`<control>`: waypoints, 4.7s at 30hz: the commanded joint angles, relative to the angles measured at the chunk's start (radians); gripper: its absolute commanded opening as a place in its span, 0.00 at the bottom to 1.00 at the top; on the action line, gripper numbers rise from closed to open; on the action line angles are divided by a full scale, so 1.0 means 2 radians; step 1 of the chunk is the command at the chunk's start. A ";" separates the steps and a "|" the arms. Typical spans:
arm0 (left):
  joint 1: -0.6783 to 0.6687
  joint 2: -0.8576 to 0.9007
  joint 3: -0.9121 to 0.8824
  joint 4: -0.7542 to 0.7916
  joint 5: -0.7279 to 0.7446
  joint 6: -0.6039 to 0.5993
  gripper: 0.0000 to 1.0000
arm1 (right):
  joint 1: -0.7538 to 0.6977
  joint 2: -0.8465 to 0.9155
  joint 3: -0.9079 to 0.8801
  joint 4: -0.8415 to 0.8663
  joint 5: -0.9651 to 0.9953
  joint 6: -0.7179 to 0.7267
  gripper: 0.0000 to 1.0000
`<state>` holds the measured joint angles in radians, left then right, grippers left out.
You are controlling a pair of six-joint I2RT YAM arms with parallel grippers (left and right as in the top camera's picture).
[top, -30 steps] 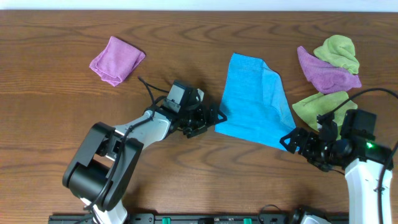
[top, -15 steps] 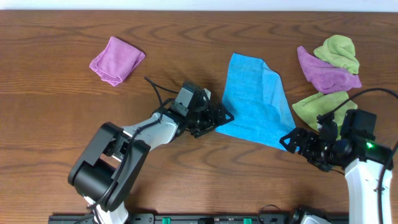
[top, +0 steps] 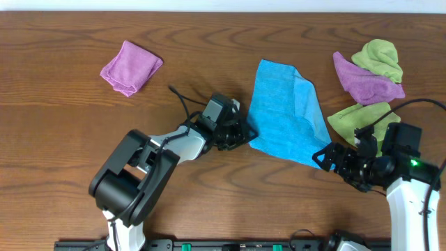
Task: Fold the cloth
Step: 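Reach the left gripper to the blue cloth's left edge and grasp, then grasp the blue cloth's lower corners with both grippers, then lift the near edge with both grippers and fold it away over the cloth, then lower the folded edge onto the far edge with both grippers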
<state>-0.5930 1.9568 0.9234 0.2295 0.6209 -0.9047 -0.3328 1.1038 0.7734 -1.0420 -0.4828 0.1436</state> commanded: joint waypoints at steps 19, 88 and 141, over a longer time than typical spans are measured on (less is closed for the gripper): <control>0.118 -0.073 -0.009 -0.119 0.056 0.184 0.06 | -0.003 0.020 -0.021 0.028 0.014 -0.026 0.91; 0.169 -0.139 -0.009 -0.390 0.092 0.322 0.06 | 0.225 0.089 -0.214 0.419 0.006 0.309 0.01; 0.179 -0.139 0.246 -0.560 0.007 0.383 0.06 | 0.220 0.212 0.272 0.056 0.103 0.087 0.01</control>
<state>-0.2367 1.6901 1.4082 -0.8650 0.6659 -0.2329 0.1089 1.5360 1.3201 -0.8978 -0.2920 0.3431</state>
